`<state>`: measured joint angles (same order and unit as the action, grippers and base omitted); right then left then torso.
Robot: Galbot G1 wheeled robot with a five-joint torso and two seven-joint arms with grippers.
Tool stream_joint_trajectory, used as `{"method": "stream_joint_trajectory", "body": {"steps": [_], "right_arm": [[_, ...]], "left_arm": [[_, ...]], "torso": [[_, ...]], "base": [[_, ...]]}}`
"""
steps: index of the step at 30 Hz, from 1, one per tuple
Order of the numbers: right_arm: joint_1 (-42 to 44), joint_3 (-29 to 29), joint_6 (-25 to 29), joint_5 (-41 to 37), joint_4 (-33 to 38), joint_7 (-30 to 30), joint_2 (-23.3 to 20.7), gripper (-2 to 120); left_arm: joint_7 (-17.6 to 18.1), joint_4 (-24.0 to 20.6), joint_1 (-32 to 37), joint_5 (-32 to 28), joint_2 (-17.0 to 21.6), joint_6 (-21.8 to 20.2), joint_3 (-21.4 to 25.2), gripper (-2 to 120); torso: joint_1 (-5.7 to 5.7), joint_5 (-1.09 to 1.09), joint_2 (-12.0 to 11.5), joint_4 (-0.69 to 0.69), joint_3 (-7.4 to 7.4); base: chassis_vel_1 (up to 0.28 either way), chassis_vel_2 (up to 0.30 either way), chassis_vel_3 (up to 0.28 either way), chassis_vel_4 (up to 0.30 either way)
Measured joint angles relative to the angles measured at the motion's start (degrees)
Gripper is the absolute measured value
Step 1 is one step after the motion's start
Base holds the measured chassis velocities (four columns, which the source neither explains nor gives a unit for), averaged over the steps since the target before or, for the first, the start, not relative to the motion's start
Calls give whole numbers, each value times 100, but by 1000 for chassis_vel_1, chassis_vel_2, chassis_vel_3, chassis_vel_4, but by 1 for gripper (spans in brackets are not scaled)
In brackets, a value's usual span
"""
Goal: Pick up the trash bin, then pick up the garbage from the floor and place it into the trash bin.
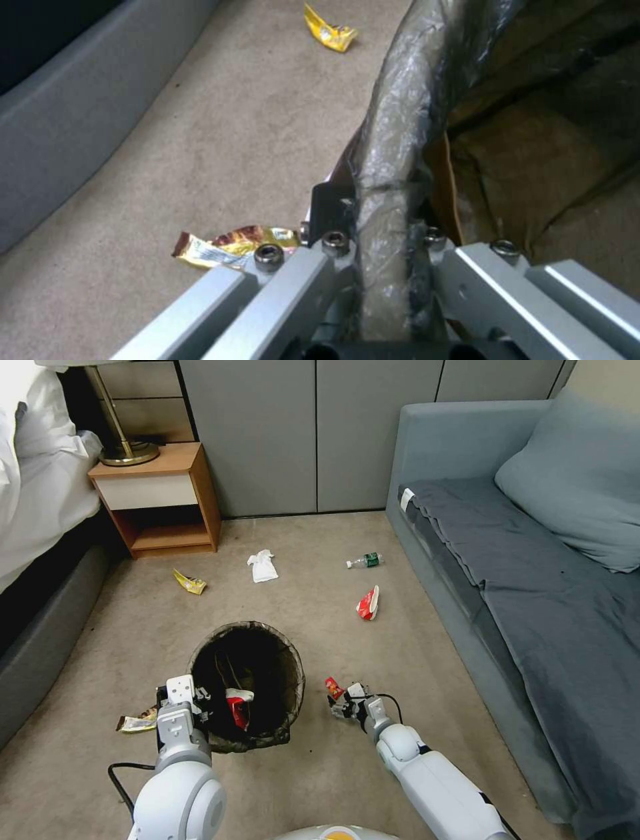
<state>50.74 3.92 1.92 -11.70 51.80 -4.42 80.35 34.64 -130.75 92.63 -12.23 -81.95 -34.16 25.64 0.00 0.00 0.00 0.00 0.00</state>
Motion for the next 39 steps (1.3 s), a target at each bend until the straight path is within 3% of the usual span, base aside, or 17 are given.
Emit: {"method": "stream_joint_trajectory", "body": {"steps": [12, 15, 18, 20, 21, 24, 26, 33, 39], "right_arm": [[-133, -51, 149, 157, -401, -77, 122, 75], [-137, -64, 158, 167, -456, -67, 130, 63], [-141, -74, 173, 171, -482, -67, 131, 59], [-156, -92, 192, 172, -522, -67, 128, 45], [-156, -92, 192, 172, -522, -67, 128, 45], [-208, -98, 202, 172, -570, -70, 137, 30], [-213, -98, 202, 172, -578, -70, 142, 28], [-268, -98, 269, 217, -684, -135, 198, 0], [-277, -95, 285, 259, -660, -146, 191, 0]], "left_arm": [[0, -30, 46, 25, -11, 12, 5, 0], [0, -30, 37, 30, -14, 13, -2, 0], [0, -30, 33, 30, -14, 14, -2, 0], [0, -24, 31, 31, -13, 16, -4, 0], [0, -24, 31, 31, -13, 16, -4, 0], [0, -15, 35, 37, -13, 21, -15, 0], [0, -15, 36, 38, -13, 21, -16, 0], [-3, -18, 76, 63, -15, 26, -22, 0], [-6, -19, 70, 67, -17, 28, -22, 0]], "torso": [[0, 0, 0, 0, 0], [0, 0, 0, 0, 0], [0, 0, 0, 0, 0], [0, 0, 0, 0, 0], [0, 0, 0, 0, 0], [0, 0, 0, 0, 0], [0, 0, 0, 0, 0], [0, 0, 0, 0, 0], [0, 0, 0, 0, 0]], "base": [[0, 0, 0, 0], [0, 0, 0, 0], [0, 0, 0, 0], [0, 0, 0, 0], [0, 0, 0, 0], [0, 0, 0, 0], [0, 0, 0, 0], [0, 0, 0, 0], [0, 0, 0, 0]]}}
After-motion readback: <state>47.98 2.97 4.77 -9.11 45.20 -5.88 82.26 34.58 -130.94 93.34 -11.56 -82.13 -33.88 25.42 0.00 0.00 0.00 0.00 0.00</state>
